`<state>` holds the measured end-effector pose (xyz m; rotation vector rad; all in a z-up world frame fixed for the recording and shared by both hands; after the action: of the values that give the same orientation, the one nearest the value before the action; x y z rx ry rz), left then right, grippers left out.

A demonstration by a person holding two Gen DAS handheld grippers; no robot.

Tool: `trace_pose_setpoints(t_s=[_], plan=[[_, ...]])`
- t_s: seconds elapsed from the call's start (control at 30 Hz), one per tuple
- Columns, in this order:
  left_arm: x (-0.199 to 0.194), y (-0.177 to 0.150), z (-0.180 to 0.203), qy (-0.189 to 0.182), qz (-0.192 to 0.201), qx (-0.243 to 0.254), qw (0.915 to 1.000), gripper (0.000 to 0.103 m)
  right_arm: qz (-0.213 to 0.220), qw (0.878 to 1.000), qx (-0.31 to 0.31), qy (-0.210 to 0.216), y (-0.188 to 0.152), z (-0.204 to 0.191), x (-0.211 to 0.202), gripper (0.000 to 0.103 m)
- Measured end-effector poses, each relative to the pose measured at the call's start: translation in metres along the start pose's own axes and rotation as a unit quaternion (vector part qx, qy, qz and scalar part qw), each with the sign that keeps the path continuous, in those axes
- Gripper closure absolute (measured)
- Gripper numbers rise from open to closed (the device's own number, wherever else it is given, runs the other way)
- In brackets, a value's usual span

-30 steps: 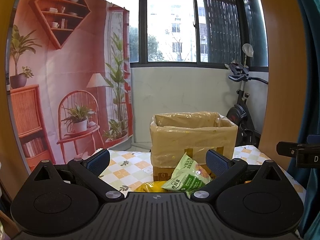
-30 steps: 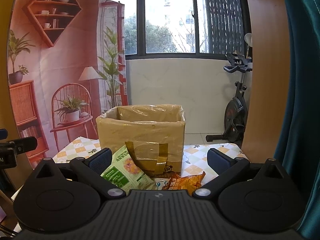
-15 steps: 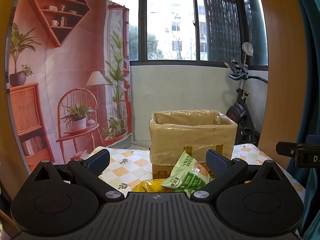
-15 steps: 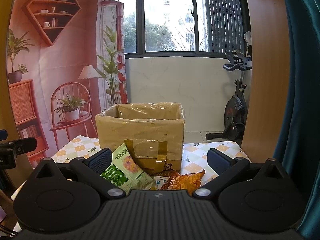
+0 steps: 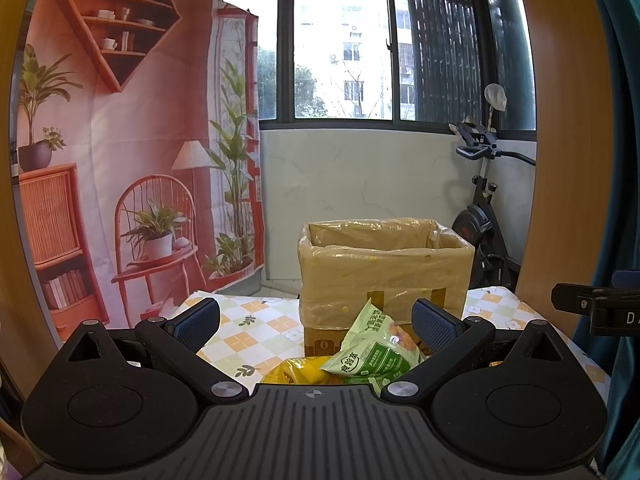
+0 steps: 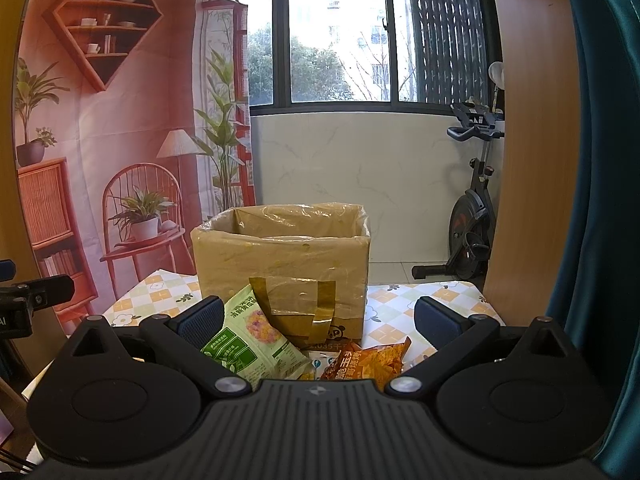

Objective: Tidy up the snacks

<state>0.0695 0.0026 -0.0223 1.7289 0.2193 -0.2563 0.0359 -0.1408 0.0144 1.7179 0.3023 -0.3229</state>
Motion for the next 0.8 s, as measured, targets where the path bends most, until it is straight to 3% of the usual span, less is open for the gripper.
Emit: trace_pose_setpoints(t_s=[0.4,0.8], plan=[[0.003,-0.004,-0.002,0.001,-0.006,-0.007,1.0,0.0,0.003,1.0,0.007,0.003,-0.002,0.0,0.001,0.0],[0.039,-0.023,-0.03,0.076,-0.046,0.009,0.996,0.0,0.007,1.0,0.018,0.016,-0.016,0.006,0.028,0.0]])
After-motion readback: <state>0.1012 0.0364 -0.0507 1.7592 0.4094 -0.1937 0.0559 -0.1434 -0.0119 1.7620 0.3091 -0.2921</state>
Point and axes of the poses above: each gripper's, at about its wrist camera, not at the fingertips, and x roughly the way its jaws point, z to its right, y to its top, the point moved 7 cm from there along x, roughly the way its jaws point, and after that the axes turned 6 degrees about x, right-handed, at the moved point
